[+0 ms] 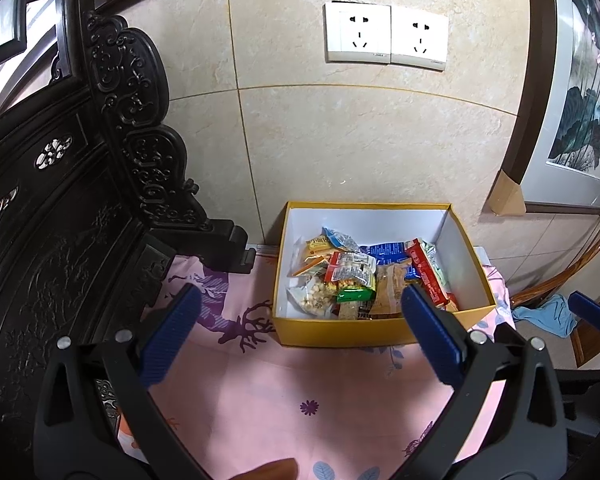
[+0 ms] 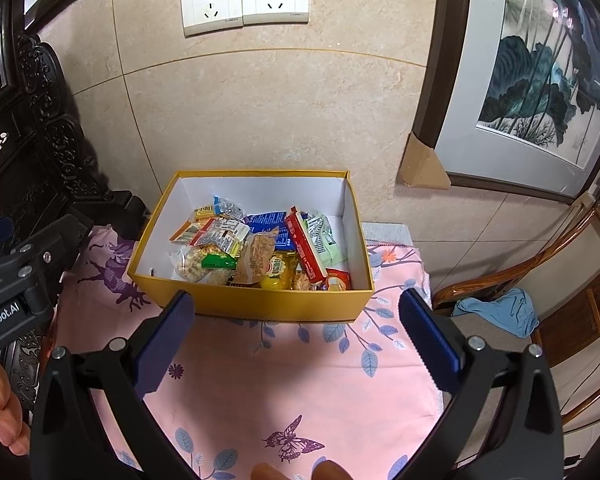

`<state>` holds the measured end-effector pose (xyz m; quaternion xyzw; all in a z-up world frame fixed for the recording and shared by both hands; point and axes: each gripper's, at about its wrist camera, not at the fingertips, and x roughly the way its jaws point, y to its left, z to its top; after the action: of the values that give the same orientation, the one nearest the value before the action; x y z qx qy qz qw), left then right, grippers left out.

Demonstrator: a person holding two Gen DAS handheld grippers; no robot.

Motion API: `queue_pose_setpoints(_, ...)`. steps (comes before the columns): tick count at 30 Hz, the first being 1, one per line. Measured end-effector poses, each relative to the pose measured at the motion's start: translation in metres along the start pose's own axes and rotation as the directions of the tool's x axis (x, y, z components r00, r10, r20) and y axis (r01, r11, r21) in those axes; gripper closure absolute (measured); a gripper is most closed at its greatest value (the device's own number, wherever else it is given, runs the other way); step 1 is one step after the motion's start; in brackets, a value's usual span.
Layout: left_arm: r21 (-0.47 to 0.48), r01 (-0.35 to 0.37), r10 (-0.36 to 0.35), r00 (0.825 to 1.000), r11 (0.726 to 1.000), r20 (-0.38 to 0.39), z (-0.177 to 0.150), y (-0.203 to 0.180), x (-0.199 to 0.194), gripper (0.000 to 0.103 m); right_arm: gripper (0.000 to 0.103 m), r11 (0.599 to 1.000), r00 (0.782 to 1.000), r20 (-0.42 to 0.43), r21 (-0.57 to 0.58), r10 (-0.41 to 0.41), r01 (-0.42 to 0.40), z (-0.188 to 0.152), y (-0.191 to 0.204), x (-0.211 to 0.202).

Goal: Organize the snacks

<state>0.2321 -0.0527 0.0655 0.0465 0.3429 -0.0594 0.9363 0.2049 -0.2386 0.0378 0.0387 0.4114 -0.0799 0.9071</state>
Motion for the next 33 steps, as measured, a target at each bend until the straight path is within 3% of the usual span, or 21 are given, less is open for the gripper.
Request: queue_pose_setpoints(33, -0.020, -0.001, 0.001, 1.000, 1.000, -0.010, -0.001, 0.013, 0.005, 0.002, 0.001, 1.000, 1.000, 0.004, -0.003, 0.002, -0.002, 0.003, 0.003, -0.001)
